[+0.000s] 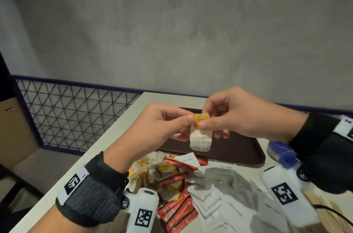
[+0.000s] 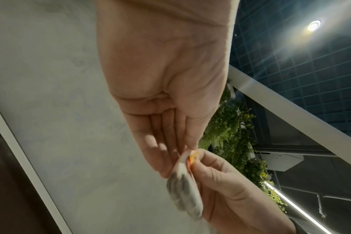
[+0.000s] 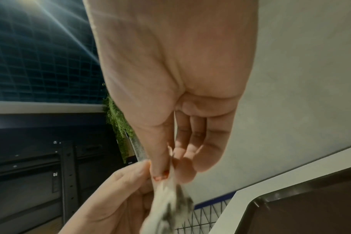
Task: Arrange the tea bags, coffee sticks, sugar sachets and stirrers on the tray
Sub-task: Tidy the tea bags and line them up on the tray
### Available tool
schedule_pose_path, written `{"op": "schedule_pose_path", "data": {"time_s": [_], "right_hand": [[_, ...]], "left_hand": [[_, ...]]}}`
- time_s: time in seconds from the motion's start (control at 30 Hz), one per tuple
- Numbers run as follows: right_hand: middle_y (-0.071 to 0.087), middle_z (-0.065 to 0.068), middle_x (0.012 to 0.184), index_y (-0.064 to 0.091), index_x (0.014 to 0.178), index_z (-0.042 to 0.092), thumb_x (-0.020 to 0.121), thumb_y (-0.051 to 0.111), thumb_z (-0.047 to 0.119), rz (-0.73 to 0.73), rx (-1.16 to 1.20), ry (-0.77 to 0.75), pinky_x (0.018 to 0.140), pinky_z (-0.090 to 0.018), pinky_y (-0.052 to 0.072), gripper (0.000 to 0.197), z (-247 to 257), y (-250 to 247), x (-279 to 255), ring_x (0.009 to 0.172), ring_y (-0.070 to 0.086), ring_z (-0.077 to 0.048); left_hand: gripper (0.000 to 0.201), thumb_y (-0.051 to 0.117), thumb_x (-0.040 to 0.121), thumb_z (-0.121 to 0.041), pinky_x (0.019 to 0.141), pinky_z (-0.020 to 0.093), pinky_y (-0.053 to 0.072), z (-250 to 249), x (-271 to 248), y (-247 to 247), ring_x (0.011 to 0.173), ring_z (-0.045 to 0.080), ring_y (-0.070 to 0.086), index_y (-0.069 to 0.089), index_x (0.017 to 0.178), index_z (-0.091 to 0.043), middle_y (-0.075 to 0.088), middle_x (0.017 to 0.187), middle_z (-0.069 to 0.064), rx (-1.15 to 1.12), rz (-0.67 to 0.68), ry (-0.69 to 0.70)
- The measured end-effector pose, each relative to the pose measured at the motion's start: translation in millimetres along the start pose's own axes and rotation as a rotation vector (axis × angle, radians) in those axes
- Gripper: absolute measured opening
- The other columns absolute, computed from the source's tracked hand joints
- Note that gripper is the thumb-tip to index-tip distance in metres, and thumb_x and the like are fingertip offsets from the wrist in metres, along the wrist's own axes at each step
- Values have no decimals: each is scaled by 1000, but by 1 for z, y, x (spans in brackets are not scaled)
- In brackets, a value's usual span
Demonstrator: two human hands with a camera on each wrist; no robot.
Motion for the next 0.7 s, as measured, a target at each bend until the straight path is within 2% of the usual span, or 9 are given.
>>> {"op": "schedule_pose_path", "data": {"time_s": [0.1,0.17,0.3,0.4,0.53,0.63,0.7], "right_hand": [[73,-14,75,69,92,4,83,81,24,117,-91,62,56,-25,54,25,-6,-7,28,62,66,-15],[73,-9,73,69,92,3,85,80,22,117,-122,98,54,-22,53,24,-13,-18,57,61,66,-11],[75,-10,81,66,94,3,87,79,17,72,-114,162,63,-29,59,20,-48,-23,133,68,70,-15],[72,-13,85,61,92,7,91,76,10,86,-113,230,61,-30,59,15,-87,-7,191,71,70,-20],[73,-18,92,58,89,11,92,74,10,142,-148,287,61,-31,59,16,-130,25,262,75,71,-23],[73,-15,88,57,92,10,95,70,9,184,-156,319,66,-33,60,13,-143,42,302,77,73,-24],[72,-13,88,56,92,11,96,68,9,206,-150,333,69,-35,59,13,-151,52,323,78,73,-26]], "left_hand": [[30,71,85,-29,74,31,63,17,2,-29,84,26,75,79,108,-10,80,100,13,31,-48,-60],[32,71,83,-30,72,33,64,28,3,-53,82,31,75,79,106,-9,79,100,16,7,-132,-86],[49,85,70,-47,68,34,63,58,0,-92,79,34,73,80,101,-9,76,101,22,-74,-257,-132],[41,88,70,-38,67,34,63,74,0,-107,78,34,73,81,99,-10,75,102,24,-114,-297,-186],[43,81,68,-40,62,32,60,86,3,-113,76,33,73,80,97,-9,76,98,22,-159,-285,-197],[26,77,77,-27,58,30,58,91,4,-112,72,33,73,80,94,-8,76,94,22,-167,-275,-201],[17,85,78,-19,56,29,57,95,6,-112,69,32,72,81,90,-7,76,91,23,-165,-269,-205]]}}
Point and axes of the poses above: each hand's wrist, its own x-axis towards the middle knuckle, its own y-axis out of the palm, z = x × y, the point moved 1 cm from there along x, towards the middle knuckle
